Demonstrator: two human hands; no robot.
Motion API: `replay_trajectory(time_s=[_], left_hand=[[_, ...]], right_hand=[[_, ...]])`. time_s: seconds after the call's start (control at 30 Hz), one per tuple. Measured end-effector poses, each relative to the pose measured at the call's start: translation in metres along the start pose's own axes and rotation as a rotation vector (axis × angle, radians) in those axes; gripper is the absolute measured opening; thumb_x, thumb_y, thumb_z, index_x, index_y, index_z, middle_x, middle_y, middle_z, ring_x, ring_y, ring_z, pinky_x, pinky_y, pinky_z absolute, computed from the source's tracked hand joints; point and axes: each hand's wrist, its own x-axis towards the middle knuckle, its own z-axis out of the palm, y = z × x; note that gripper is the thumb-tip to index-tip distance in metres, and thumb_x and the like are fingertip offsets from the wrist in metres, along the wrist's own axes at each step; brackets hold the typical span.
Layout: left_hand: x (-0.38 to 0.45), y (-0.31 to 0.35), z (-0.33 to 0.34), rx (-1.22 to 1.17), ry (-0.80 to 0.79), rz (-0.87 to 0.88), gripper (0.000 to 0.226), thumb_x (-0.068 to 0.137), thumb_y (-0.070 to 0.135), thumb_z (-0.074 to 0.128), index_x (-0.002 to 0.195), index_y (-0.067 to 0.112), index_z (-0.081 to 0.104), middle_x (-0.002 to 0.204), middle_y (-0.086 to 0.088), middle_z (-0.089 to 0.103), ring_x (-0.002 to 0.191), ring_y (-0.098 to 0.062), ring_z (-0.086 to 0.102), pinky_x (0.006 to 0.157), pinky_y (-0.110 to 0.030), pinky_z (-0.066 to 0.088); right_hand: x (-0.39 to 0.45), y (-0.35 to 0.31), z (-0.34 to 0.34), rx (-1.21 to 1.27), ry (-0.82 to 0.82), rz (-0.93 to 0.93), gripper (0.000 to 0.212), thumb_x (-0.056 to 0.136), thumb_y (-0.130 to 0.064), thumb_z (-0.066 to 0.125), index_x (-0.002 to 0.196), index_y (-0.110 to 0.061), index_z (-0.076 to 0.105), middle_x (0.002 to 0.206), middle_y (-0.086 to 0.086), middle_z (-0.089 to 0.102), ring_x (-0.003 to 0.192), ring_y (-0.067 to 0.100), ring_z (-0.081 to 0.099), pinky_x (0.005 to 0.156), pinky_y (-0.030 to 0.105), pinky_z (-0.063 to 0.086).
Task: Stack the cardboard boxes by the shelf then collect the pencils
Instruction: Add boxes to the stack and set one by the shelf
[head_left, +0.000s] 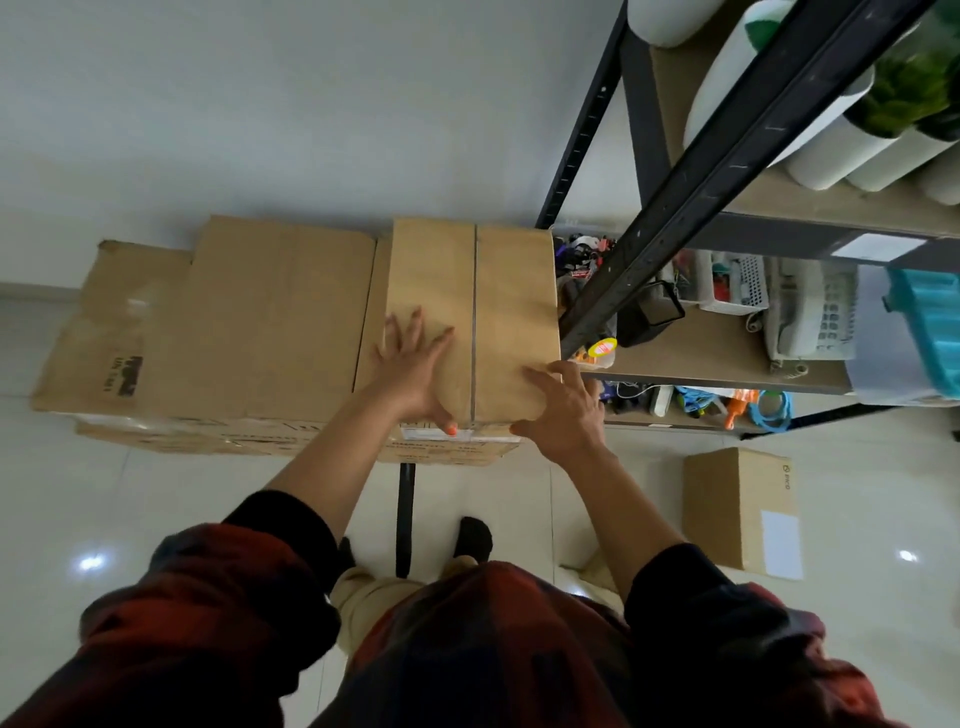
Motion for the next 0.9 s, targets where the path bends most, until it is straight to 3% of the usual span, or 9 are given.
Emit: replay_trajectory(time_s=[0.1, 0.27, 0.9], left_hand=[[0.002, 0.002, 0.0, -0.028, 0.055, 0.031, 0.124, 0.058, 0.048, 0.088, 0.155, 0.037, 0.011, 0.162, 0.002, -0.021, 0.144, -0.033, -0.027, 0.115, -0.066, 0.006], [0.003, 0.005, 0.005, -0.046, 0.121, 0.021, 0.108, 0.065, 0.042, 0.086, 0.153, 0.037, 0.023, 0.164, 0.008, -0.005, 0.149, -0.026, -0.016, 0.115, -0.065, 0.01], [0.011, 0.005, -0.002, -0.006, 0.054, 0.003, 0.102, 0.076, 0.041, 0.079, 0.155, 0.037, 0.015, 0.164, 0.006, -0.01, 0.147, -0.029, -0.022, 0.116, -0.062, 0.002]], right_hand=[[0.007, 0.003, -0.007, 0.013, -0.016, -0.01, 0.072, 0.075, -0.038, 0.081, 0.14, -0.038, 0.051, 0.146, -0.007, 0.035, 0.129, 0.029, 0.031, 0.104, 0.044, 0.036], [0.014, -0.001, -0.009, 0.03, -0.011, 0.008, 0.07, 0.076, -0.035, 0.08, 0.139, -0.038, 0.05, 0.146, -0.008, 0.037, 0.128, 0.03, 0.037, 0.105, 0.046, 0.04], [0.02, -0.005, -0.016, 0.075, -0.071, 0.014, 0.07, 0.082, -0.031, 0.076, 0.144, -0.036, 0.045, 0.14, -0.002, 0.033, 0.126, 0.03, 0.035, 0.099, 0.045, 0.046]])
